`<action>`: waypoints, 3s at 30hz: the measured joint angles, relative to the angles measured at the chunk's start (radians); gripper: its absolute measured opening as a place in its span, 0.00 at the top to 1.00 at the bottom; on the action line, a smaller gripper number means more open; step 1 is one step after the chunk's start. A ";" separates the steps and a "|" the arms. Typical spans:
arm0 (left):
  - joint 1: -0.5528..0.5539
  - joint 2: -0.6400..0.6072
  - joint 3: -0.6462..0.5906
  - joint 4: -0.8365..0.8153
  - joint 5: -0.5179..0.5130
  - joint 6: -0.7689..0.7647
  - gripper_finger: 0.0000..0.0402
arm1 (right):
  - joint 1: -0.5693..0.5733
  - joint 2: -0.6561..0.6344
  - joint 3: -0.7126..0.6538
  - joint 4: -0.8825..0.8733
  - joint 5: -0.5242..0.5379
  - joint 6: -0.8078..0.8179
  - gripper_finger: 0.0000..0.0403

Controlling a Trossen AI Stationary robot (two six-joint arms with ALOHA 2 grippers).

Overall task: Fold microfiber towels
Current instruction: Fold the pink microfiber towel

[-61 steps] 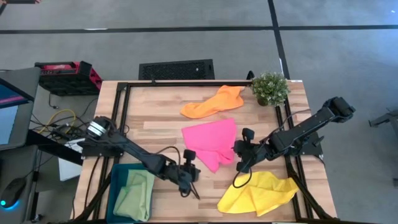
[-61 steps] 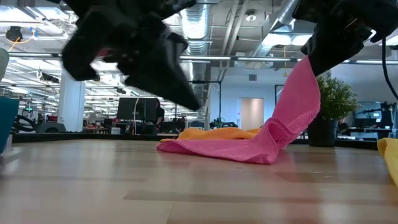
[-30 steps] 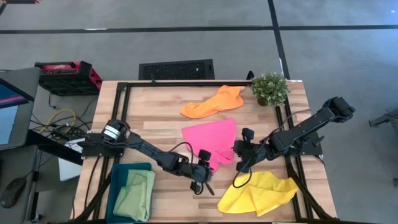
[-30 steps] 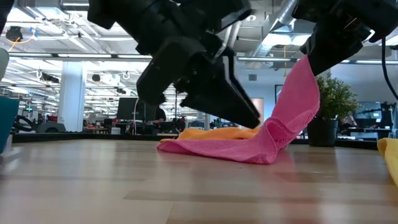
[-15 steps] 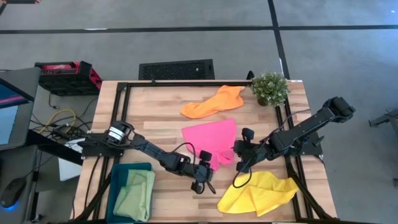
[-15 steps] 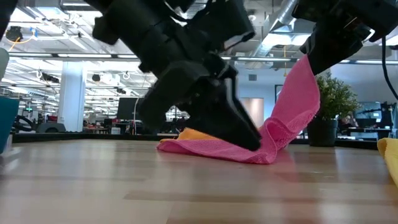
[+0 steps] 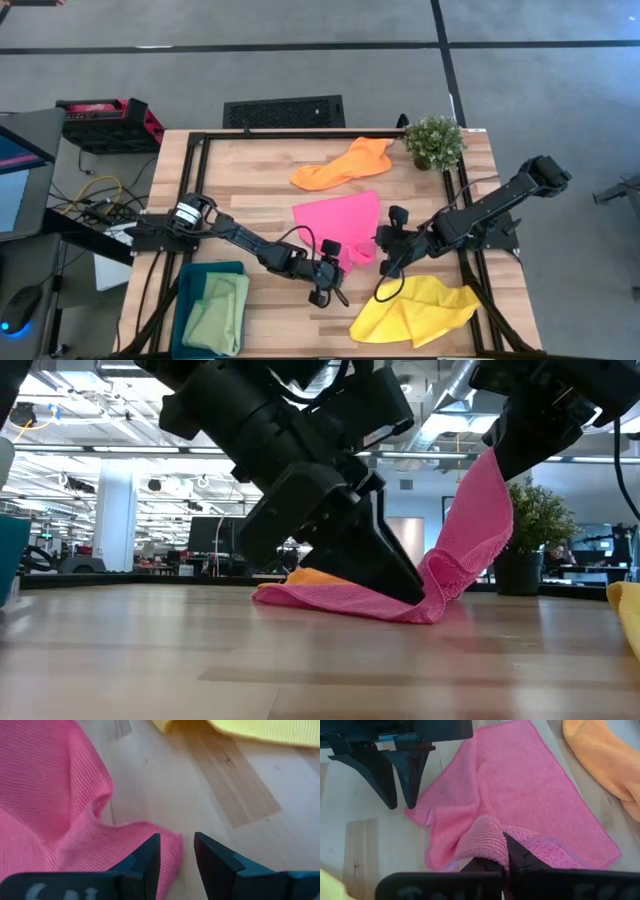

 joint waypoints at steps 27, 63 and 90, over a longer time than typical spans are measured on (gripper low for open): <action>0.010 0.000 0.000 0.003 0.013 0.000 0.72 | 0.000 0.000 0.000 0.000 0.000 -0.007 0.98; -0.023 0.047 0.260 -0.544 -0.001 -0.085 1.00 | 0.002 0.000 0.000 -0.028 -0.065 -0.001 0.98; -0.138 0.042 0.577 -1.174 -0.035 -0.446 1.00 | 0.109 0.000 0.000 -0.097 -0.305 0.142 0.98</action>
